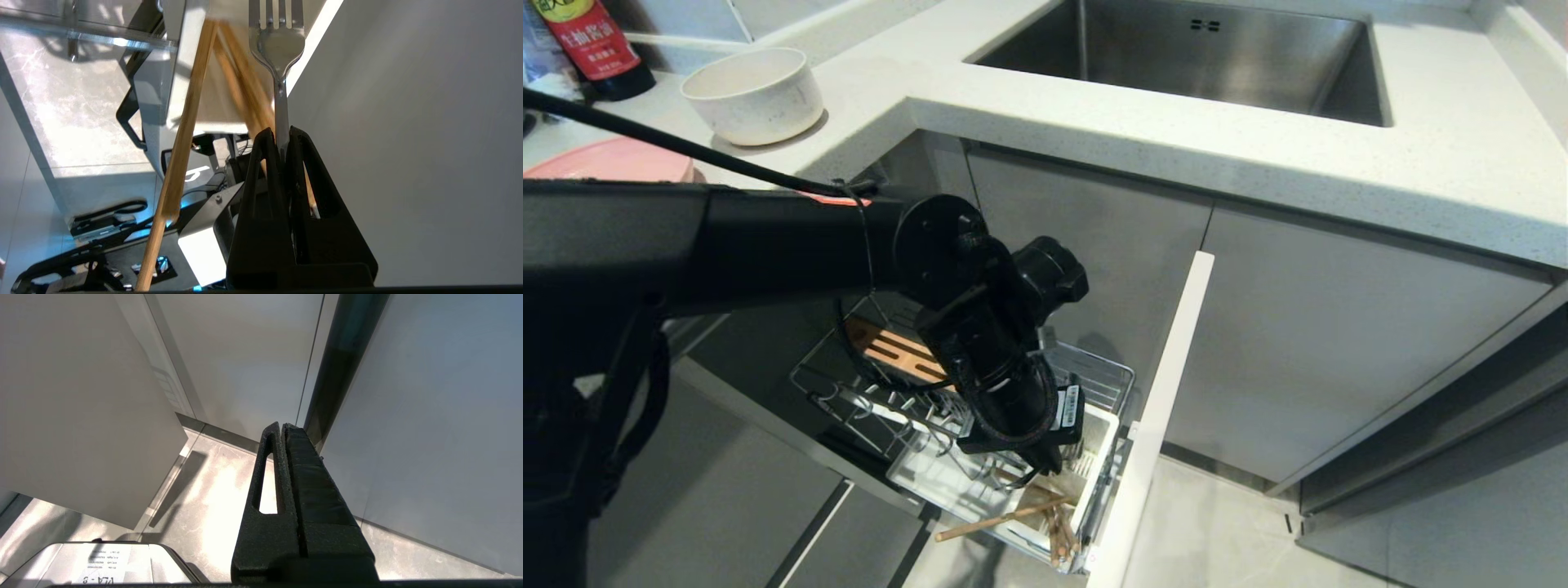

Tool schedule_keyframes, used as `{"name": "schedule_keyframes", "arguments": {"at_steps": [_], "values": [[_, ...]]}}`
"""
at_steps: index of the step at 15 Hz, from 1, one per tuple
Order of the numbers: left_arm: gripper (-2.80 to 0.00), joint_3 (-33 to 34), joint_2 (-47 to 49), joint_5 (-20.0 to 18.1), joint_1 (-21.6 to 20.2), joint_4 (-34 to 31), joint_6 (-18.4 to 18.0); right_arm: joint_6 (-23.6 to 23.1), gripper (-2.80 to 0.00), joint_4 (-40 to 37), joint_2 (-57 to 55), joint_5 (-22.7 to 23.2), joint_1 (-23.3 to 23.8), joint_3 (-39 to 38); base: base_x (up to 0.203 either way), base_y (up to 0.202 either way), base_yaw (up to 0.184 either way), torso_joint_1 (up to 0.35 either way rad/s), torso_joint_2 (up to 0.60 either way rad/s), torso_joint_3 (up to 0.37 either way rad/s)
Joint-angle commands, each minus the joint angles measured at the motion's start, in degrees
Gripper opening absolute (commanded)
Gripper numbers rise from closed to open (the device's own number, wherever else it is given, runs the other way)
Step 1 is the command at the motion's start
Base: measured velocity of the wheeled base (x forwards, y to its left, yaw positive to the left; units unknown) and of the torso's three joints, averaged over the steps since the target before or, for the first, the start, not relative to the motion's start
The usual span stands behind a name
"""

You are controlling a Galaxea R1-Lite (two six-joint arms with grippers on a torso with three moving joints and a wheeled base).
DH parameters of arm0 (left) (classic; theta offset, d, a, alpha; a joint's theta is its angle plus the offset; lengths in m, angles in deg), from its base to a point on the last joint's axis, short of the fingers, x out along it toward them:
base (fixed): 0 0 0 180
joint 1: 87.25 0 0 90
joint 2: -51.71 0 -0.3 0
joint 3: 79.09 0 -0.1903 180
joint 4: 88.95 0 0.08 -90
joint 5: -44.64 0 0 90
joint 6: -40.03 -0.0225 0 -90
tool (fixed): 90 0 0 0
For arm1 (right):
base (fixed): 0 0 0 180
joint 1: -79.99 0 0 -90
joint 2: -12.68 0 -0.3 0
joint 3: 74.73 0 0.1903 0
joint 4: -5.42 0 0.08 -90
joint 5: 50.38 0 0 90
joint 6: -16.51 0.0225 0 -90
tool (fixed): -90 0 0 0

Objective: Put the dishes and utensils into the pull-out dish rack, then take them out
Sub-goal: Pick up the fork and place it in the cupboard

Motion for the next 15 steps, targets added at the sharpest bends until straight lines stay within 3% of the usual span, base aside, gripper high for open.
{"name": "schedule_keyframes", "arguments": {"at_steps": [1,15], "values": [[-2.8,-1.2,1.8,0.0,-0.1,-0.4,0.2,0.0,-2.8,0.0,0.0,0.0,0.0,0.0,0.0,0.0,0.0,0.0,0.0,0.0],[-2.8,-5.6,7.6,0.5,-0.5,-0.3,0.2,0.0,-2.8,0.0,0.0,0.0,0.0,0.0,0.0,0.0,0.0,0.0,0.0,0.0]]}}
